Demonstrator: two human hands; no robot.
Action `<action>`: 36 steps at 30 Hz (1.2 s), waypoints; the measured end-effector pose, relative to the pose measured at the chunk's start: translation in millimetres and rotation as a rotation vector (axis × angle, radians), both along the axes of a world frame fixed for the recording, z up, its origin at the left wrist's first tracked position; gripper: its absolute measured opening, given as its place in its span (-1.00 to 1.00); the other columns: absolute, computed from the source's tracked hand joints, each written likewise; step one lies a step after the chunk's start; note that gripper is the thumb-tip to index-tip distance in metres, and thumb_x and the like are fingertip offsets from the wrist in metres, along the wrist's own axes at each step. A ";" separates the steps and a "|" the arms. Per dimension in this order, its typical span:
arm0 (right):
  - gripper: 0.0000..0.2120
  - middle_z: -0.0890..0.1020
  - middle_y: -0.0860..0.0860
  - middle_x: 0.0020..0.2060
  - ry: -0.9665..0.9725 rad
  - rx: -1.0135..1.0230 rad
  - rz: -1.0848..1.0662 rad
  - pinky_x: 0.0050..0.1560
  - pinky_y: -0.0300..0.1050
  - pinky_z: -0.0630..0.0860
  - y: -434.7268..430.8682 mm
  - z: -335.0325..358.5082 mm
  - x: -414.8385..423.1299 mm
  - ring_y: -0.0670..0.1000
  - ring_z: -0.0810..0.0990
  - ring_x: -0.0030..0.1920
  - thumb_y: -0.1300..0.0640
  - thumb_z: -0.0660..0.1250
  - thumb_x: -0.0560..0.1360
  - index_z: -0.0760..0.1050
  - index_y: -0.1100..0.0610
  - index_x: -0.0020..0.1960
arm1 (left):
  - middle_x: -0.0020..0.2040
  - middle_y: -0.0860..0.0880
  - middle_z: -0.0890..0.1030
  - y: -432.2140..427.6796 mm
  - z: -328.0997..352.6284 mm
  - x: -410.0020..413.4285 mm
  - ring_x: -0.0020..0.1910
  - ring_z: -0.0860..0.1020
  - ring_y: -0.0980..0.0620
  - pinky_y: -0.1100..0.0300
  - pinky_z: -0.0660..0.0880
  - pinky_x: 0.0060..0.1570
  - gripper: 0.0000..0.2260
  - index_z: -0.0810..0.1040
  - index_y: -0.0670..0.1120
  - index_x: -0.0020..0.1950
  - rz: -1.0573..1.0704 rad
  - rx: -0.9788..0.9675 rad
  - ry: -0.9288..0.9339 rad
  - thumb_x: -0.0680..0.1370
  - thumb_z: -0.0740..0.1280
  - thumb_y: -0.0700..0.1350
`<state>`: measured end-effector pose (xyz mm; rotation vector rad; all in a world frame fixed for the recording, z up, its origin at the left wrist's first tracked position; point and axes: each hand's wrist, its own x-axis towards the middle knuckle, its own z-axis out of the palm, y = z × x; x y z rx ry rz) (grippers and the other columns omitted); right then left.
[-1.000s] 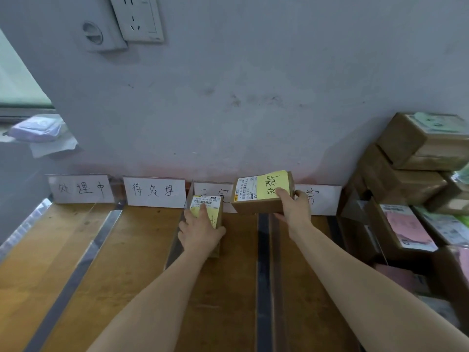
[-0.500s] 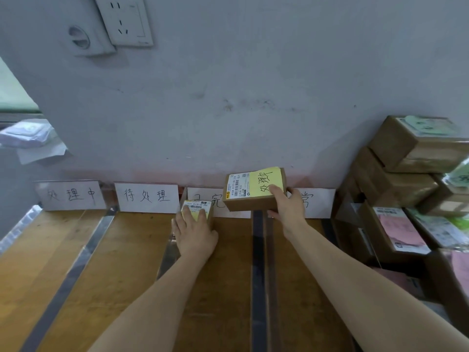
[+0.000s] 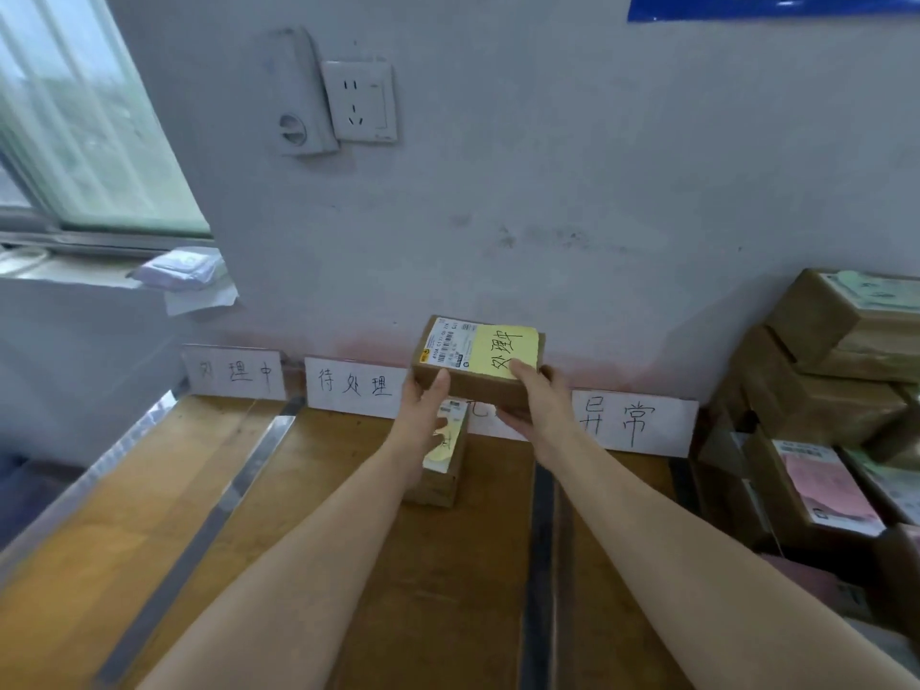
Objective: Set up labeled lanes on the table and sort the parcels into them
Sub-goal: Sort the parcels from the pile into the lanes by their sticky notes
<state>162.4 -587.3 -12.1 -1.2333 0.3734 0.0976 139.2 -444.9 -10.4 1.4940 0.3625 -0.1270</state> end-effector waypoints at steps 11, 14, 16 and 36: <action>-0.42 0.59 0.06 0.17 -0.039 -0.309 0.477 0.00 -0.02 0.53 160.5 19.6 -50.6 0.08 0.60 0.09 -0.05 0.45 0.45 0.29 0.05 0.36 | 0.26 -0.18 0.52 165.6 22.7 -51.3 0.04 0.61 -0.17 -0.06 0.63 -0.22 -0.34 -0.01 0.10 0.52 0.326 -0.217 -0.116 0.56 0.30 -0.16; -0.53 0.60 0.09 0.15 -0.049 -0.374 0.554 0.03 -0.02 0.49 217.2 25.8 -65.3 0.06 0.58 0.05 -0.08 0.38 0.50 0.33 0.08 0.31 | 0.17 -0.17 0.55 229.5 27.6 -75.7 -0.07 0.62 -0.12 0.06 0.59 -0.31 -0.44 0.06 0.05 0.51 0.328 -0.134 -0.127 0.58 0.22 -0.14; -0.57 0.58 0.07 0.17 -0.073 -0.425 0.592 0.07 0.01 0.47 249.5 30.3 -75.5 0.07 0.55 0.08 -0.06 0.33 0.55 0.34 0.10 0.33 | 0.09 -0.11 0.58 268.4 29.8 -89.7 -0.10 0.60 -0.07 0.09 0.56 -0.31 -0.57 0.21 0.05 0.46 0.298 -0.086 -0.118 0.59 0.16 -0.13; -0.43 0.57 0.13 0.20 0.103 -0.401 0.569 -0.07 0.01 0.59 414.0 -11.2 -11.1 0.06 0.60 0.02 0.08 0.38 0.54 0.22 0.15 0.45 | 0.21 -0.08 0.55 446.7 -14.9 -54.8 0.17 0.50 -0.05 0.03 0.46 0.16 -0.72 0.49 -0.11 0.28 0.128 0.525 0.029 0.61 0.21 -0.07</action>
